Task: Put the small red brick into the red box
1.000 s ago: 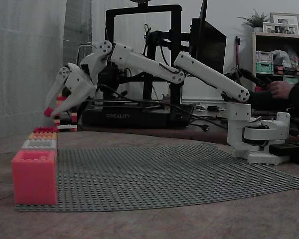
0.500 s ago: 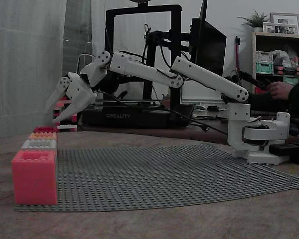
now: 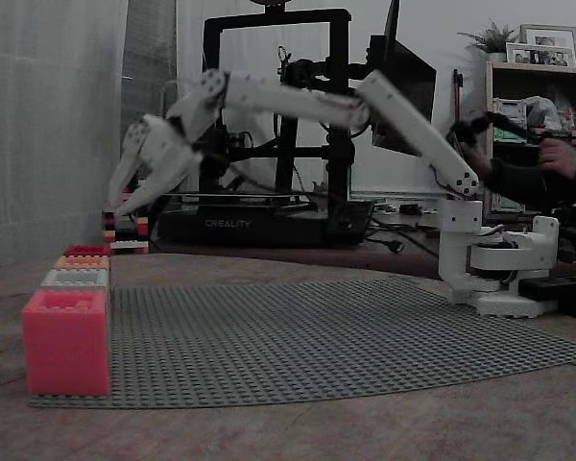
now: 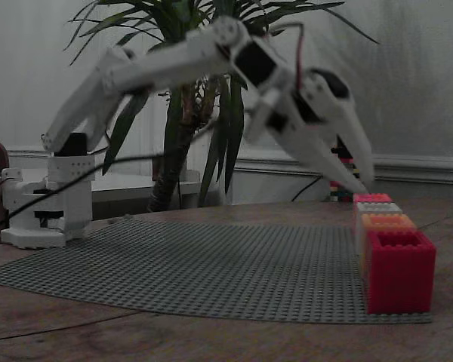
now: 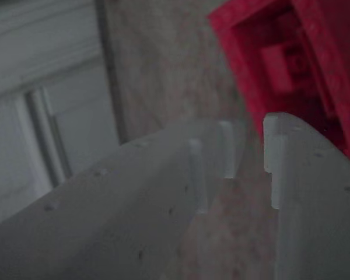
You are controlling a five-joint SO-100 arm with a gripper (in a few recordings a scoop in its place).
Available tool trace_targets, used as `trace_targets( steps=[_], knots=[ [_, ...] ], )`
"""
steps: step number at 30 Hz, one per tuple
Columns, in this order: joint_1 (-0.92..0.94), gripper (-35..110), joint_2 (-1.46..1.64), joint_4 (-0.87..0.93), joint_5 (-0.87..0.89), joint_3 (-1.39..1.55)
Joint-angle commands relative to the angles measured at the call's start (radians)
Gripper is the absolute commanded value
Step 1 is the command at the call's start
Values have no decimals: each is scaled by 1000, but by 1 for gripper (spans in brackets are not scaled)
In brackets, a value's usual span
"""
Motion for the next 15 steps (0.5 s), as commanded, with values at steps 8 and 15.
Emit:
trace_targets(
  steps=[8,15],
  knots=[
    [-141,0,1272,-44,-147,1336],
    [-238,0,1819,69,-163,1891]
  ],
)
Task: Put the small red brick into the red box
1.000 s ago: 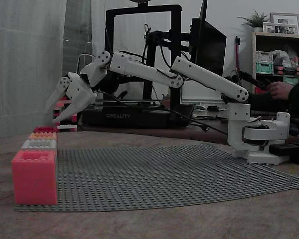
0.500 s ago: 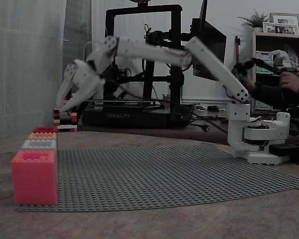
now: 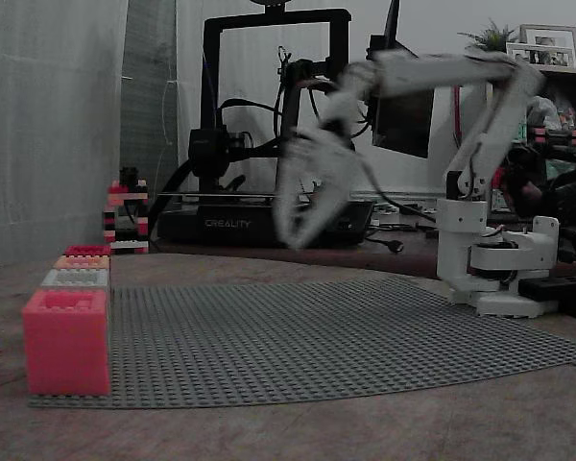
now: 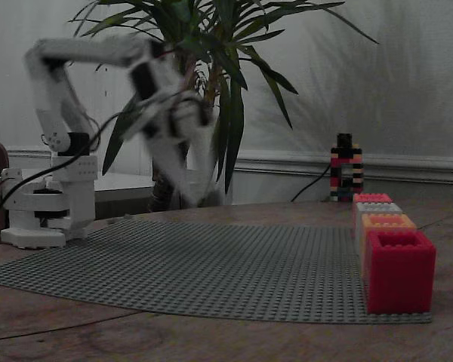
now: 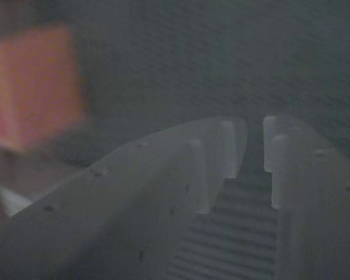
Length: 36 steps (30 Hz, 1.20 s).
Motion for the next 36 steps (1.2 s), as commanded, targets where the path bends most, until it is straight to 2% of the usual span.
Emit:
trace_targets(
  steps=[1,8,13,36],
  knots=[
    [-35,0,471,78,-2,242],
    [-48,0,788,232,69,410],
    [-66,0,890,279,114,459],
    [-72,0,922,293,184,500]
  ],
)
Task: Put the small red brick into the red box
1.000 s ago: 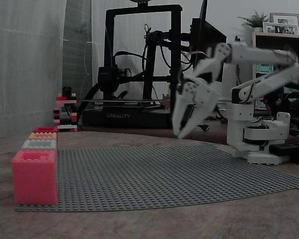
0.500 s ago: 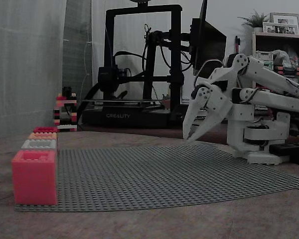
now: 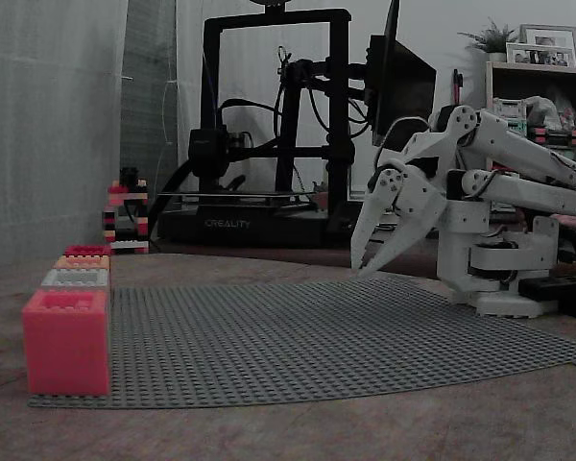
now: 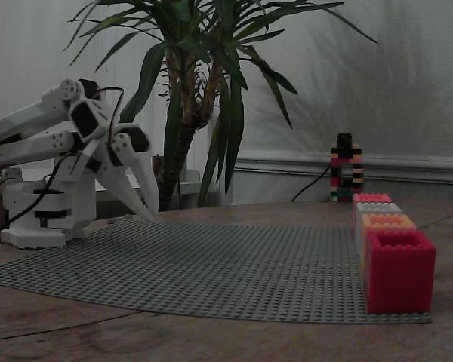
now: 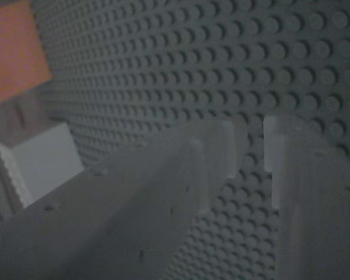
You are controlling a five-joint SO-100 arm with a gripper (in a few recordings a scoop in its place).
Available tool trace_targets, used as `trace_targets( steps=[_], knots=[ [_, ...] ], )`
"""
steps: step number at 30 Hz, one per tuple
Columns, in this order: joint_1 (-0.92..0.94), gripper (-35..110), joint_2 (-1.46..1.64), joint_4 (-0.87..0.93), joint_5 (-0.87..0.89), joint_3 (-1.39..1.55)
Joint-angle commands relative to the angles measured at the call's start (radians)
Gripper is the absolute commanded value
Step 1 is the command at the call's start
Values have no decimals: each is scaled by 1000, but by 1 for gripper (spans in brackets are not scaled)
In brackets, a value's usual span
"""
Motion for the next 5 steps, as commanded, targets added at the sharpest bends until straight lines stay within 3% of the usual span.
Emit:
trace_targets(
  steps=[1,5],
  knots=[
    [-6,0,14,21,5,-2],
    [-6,0,14,21,2,-2]
  ],
)
